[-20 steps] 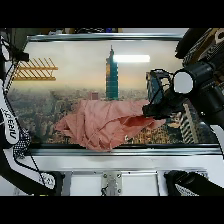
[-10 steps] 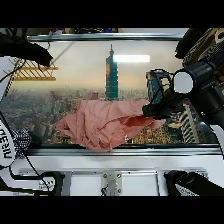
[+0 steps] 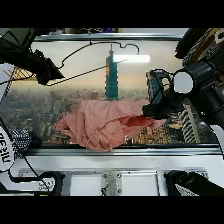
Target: Fold the clothes and pants, and hang the long-sleeved shirts on hangers.
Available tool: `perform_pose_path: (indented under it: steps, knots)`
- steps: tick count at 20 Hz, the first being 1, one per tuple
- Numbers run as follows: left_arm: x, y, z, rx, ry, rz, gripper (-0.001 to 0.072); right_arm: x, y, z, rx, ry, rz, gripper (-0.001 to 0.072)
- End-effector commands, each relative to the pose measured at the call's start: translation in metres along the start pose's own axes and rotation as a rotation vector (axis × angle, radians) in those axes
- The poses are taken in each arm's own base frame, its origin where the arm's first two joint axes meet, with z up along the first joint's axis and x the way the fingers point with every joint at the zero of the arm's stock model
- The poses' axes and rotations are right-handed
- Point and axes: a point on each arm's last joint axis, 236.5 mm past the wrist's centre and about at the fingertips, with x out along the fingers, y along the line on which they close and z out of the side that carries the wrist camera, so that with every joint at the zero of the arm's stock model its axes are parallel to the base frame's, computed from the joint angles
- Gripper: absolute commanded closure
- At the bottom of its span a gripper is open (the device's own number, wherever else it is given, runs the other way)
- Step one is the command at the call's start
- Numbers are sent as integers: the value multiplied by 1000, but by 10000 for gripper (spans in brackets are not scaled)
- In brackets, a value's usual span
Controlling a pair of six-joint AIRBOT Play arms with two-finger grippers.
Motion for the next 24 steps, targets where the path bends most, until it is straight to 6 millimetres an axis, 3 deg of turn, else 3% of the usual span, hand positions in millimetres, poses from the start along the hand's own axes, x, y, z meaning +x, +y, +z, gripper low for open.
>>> perform_pose_path:
  steps: [1,6,11,16,21,24]
  knots:
    - [0,-14,-16,198,7,-54,704,0,0,0,1,1,0,702]
    - [-2,-26,-40,246,-160,-101,704,0,0,0,0,0,0,702]
    - [7,-40,-83,226,-166,-113,704,0,8,-4,-8,17,36,701]
    - [41,-68,-113,196,-188,-235,704,-3,20,-7,-60,20,90,702]
    - [81,-83,-138,129,-200,-277,704,-15,13,1,0,-17,106,702]
    - [103,-99,-139,136,-197,-320,705,-27,8,9,54,-52,125,702]
